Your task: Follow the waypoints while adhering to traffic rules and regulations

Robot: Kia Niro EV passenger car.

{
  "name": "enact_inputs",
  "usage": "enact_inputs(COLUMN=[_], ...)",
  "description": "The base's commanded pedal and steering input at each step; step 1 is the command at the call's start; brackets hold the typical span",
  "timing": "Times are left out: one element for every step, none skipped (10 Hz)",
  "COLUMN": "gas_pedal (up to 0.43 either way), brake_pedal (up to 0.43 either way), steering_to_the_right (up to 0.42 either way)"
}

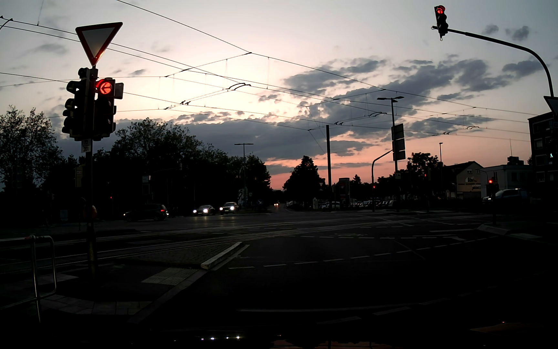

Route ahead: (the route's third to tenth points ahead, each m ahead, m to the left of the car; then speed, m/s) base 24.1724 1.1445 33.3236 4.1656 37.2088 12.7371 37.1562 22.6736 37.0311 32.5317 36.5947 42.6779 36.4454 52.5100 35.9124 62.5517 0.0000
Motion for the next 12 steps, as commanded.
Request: enact_inputs(gas_pedal=[0.0,0.0,0.0,0.0,0.0,0.0,0.0,0.0,0.0,0.0,0.0,0.0], brake_pedal=[0.244,0.244,0.244,0.244,0.244,0.244,0.244,0.244,0.244,0.244,0.244,0.244], steering_to_the_right=[0.027,0.027,0.026,0.027,0.026,0.027,0.026,0.027,0.026,0.026,0.027,0.027])
